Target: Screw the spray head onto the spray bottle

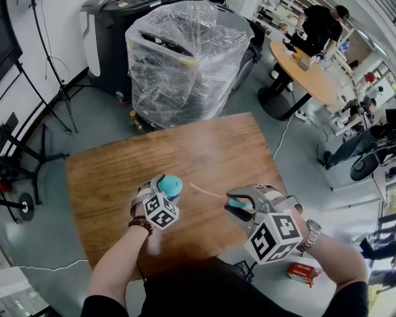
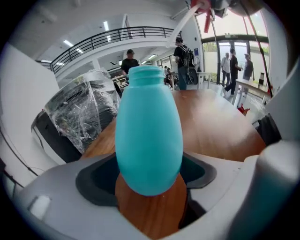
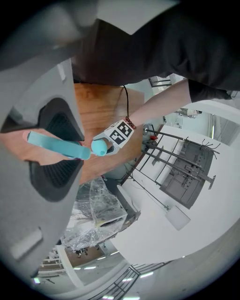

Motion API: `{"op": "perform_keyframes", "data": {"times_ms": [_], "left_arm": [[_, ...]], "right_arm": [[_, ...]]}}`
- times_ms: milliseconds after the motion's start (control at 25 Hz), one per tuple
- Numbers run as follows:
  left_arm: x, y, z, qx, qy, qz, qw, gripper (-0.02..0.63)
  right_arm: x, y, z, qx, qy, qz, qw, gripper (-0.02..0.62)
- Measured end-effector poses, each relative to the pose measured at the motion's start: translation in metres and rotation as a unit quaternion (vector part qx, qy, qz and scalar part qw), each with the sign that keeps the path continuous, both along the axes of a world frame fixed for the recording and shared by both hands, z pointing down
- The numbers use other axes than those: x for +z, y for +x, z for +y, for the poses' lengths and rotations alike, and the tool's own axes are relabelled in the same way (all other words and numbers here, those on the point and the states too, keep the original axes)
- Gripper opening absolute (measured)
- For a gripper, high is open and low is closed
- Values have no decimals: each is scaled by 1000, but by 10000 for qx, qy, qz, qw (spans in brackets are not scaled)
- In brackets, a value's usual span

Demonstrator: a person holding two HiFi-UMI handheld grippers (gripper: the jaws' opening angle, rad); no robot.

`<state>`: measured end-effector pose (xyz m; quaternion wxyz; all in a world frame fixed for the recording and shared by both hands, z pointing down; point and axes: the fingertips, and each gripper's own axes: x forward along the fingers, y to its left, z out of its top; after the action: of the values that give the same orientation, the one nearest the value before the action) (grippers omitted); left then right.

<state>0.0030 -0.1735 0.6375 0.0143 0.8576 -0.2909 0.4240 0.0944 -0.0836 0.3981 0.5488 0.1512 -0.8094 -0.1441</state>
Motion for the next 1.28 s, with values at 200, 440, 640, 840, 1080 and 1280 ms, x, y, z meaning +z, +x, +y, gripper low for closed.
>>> {"op": "perform_keyframes", "data": {"times_ms": [200,440,640,840,1080,1280], "left_arm": [[-19,-8,1,358,471,-814,9949,419],[-33,-9,14,648,650,-1363,9864,419],[-47,-1,28,874,767,-1619,9799,419],[-64,10,40,1050,807,-1678,9769,418],[-80,22,54,1270,805,-1753,9730,417],[-88,29,59,1385,798,-1813,9703,417]], "right_arm": [[-3,-10,6,-213,-15,39,9998,118],[7,-16,13,-449,55,152,9989,118],[16,-26,18,-618,92,293,9976,118],[25,-30,20,-745,131,360,9965,118],[31,-36,24,-939,214,481,9942,118],[35,-39,25,-1285,436,736,9880,118]]}}
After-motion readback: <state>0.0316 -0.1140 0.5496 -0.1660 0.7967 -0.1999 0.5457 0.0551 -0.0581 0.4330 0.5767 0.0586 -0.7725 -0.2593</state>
